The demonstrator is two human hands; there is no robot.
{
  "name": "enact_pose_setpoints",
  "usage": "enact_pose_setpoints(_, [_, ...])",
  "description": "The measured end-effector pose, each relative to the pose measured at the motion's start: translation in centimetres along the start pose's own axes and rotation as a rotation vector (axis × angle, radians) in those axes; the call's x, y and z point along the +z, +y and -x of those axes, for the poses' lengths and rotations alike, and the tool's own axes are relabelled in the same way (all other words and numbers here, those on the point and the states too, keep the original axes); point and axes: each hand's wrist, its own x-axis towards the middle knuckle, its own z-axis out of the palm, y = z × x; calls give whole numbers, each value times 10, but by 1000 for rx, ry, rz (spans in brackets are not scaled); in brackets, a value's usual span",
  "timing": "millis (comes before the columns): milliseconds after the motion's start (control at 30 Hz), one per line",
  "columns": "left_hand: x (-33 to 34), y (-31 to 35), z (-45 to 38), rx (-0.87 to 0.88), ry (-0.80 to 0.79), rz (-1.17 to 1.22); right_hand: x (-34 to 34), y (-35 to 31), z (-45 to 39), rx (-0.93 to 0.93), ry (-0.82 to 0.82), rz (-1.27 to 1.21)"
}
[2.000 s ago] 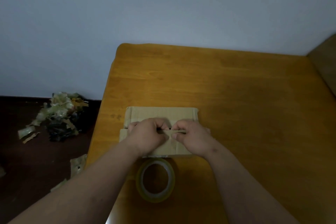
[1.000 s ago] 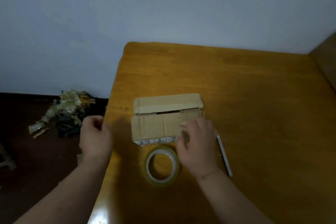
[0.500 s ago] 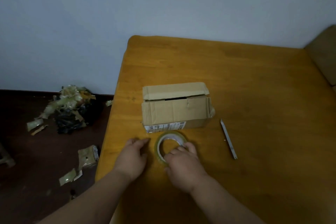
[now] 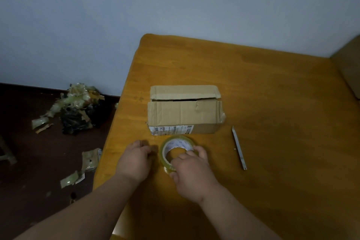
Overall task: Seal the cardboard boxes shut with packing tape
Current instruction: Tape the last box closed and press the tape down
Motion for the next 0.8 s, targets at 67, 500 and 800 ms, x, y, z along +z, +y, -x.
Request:
enact_pose_setpoints(67, [1,3,1,25,25,-65,-1,3,3,-10,8,-9])
enact_pose_setpoints(500, [-73,33,22,-199,-619,496,-54,40,18,87,-171,-684])
enact_pose_setpoints(800, [-99,47,33,-244,-681,643,-79,42,31,35,-139,-871])
